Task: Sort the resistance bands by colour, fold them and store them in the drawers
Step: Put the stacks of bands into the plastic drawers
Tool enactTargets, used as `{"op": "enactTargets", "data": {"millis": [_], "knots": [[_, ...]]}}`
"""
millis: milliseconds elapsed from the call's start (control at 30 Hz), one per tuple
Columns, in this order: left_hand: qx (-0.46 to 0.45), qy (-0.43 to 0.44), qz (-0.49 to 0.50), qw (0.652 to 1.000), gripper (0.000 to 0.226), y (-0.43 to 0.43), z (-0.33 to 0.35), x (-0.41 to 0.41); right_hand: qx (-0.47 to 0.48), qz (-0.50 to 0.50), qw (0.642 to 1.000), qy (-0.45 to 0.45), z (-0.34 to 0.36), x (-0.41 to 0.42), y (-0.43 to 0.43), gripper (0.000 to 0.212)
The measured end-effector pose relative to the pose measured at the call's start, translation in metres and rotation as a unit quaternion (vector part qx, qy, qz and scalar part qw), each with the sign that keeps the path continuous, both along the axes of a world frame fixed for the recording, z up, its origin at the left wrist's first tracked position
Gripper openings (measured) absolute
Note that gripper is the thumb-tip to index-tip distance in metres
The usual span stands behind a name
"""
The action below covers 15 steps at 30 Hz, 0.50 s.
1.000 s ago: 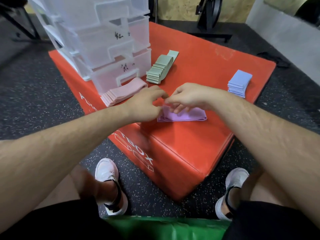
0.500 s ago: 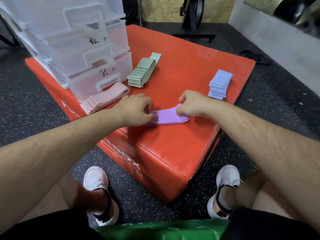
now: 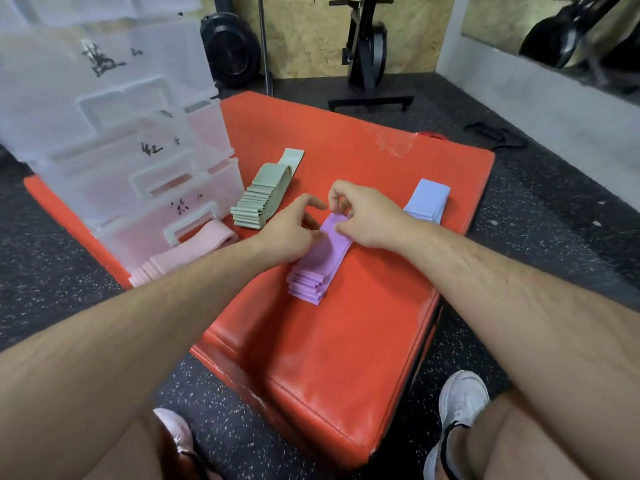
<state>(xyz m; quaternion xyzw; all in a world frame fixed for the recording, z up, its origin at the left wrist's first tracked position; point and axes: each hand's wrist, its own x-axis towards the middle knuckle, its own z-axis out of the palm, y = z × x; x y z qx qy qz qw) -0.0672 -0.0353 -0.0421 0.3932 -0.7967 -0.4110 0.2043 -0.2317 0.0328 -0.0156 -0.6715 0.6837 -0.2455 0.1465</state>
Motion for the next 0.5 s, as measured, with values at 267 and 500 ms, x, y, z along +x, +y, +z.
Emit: {"op": "enactTargets", "data": {"millis": [267,500], "knots": [[-0.129,-0.162,-0.048,0.977,0.016,-0.027,-0.008,-0.014,0.081,0.042,0.988,0.122,-0.018,-0.016,-0.030,0.017],[-0.201,-0.151,0.009,0.968,0.022,-0.046,0.021,0.010,0.062,0.018,0.994,0.089,-0.009,-0.010,-0.052,0.015]]}}
